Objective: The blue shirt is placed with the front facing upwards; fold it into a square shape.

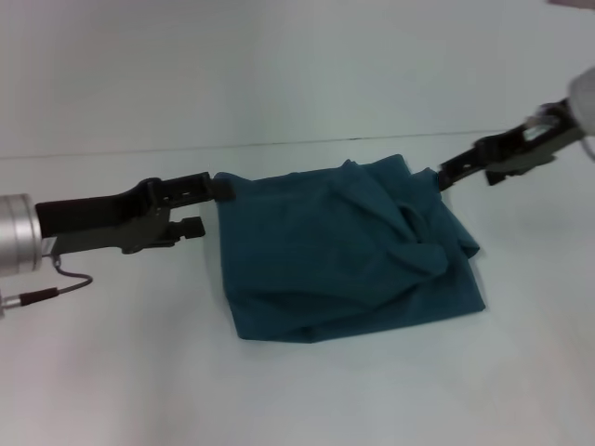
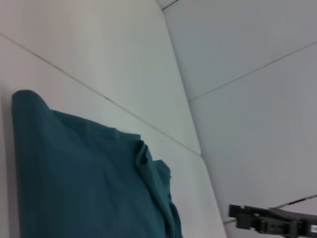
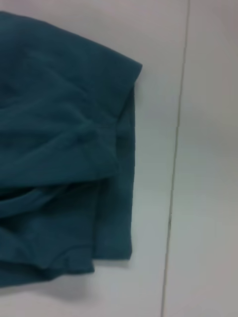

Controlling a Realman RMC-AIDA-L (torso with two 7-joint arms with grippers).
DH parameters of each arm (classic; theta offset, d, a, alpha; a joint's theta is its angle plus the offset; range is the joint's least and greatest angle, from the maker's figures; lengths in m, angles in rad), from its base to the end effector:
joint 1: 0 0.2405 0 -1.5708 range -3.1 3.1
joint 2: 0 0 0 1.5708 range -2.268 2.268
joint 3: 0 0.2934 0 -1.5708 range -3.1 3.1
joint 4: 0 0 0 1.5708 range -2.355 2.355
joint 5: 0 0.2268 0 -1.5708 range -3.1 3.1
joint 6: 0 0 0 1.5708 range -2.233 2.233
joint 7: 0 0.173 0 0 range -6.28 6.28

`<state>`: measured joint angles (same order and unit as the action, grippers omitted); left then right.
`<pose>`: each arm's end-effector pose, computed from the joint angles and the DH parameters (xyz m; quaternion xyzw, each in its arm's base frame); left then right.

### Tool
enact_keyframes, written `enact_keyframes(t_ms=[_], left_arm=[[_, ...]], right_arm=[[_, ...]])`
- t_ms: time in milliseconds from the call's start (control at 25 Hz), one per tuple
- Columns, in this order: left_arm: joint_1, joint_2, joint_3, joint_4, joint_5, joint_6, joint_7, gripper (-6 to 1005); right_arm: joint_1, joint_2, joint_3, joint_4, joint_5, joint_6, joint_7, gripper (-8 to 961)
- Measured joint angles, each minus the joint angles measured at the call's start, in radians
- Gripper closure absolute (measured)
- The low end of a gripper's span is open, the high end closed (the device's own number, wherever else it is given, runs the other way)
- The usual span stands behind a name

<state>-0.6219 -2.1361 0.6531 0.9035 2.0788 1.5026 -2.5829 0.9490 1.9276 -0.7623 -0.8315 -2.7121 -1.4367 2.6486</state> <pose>-0.2372 0.4186 -0.0176 -0.7277 -0.6247 -0.2785 0.0512 0.2299 0.5039 0.0468 -0.8092 0.5319 -0.0371 0.2467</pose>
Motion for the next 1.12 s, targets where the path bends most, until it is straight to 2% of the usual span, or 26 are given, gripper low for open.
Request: enact_keyframes(t_ms=[280,600,920,1120], left_arm=[[0.024,-0.006,-0.021,0.004,-0.015,0.007,0.018,79],[0.027,-0.01,-0.022,0.003,-0.017,0.001,0.02,79],[0.028,-0.011,-0.023,0.0,-0.017,-0.003,0.021,79],[0.028,-0.011,-0.023,0.0,-0.019,-0.003,0.021,79]], right_arm=[[0.042,0.05,-0.078,0.096,-0.004,0.16,0.004,74],[0.045,0.108,-0.172,0.145,-0.005,0.325,-0.006,88],[0.051,0.127,-0.266,0.241,-0.007,0.45,0.005,102],[0.052,0.129,-0.282,0.271,-0.012,0.493,0.01,110]])
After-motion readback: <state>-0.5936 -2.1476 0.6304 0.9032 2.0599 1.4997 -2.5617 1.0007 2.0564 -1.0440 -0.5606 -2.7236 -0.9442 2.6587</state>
